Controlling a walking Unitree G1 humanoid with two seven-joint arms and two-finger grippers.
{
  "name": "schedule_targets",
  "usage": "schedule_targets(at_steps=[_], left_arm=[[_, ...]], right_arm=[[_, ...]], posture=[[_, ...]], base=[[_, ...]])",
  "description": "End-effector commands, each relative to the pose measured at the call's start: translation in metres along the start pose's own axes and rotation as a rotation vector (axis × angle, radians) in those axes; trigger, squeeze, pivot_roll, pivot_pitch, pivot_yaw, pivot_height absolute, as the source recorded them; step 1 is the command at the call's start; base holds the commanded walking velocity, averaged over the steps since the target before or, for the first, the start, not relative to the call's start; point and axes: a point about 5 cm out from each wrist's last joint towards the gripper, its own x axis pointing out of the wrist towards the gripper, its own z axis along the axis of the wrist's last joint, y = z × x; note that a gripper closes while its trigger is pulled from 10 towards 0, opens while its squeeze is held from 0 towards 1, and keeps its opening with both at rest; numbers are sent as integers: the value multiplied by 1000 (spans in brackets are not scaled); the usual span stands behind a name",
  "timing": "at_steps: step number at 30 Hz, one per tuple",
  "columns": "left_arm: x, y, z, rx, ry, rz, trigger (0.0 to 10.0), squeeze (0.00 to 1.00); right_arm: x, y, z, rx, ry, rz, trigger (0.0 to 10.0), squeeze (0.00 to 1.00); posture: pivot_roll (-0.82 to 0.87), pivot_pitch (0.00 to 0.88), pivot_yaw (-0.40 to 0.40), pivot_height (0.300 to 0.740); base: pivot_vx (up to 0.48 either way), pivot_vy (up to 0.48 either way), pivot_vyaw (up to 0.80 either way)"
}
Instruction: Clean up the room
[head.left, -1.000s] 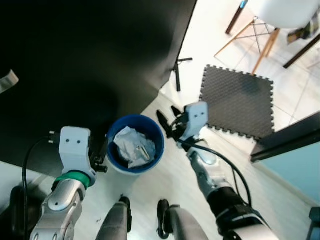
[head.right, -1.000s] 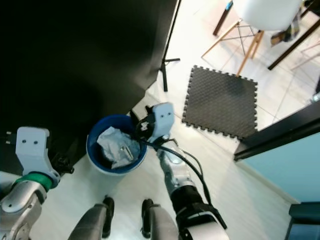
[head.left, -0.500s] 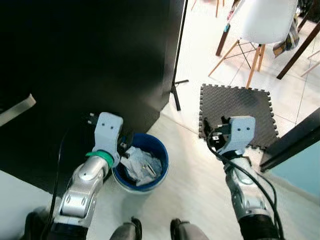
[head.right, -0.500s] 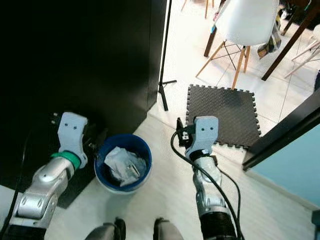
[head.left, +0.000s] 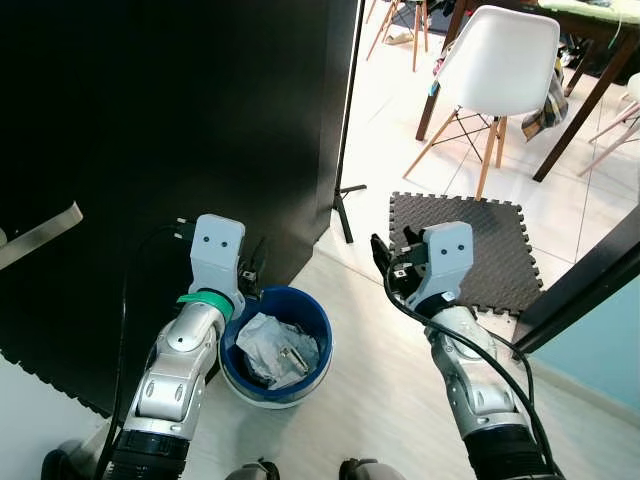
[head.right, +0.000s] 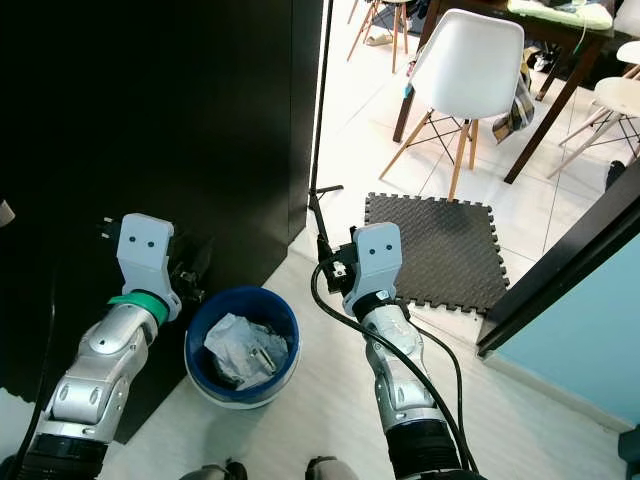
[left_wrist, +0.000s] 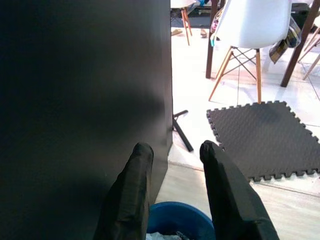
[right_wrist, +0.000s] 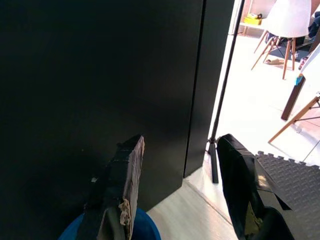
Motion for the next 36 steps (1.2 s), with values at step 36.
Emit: schedule_targets(at_steps=[36], left_arm=[[-3, -5, -11, -18, 15, 17, 10000, 0]], right_arm=[[-5, 7, -6, 16, 62, 13, 10000, 0]], posture=[[-80, 39, 33, 735]], base=[[-289, 0, 0]])
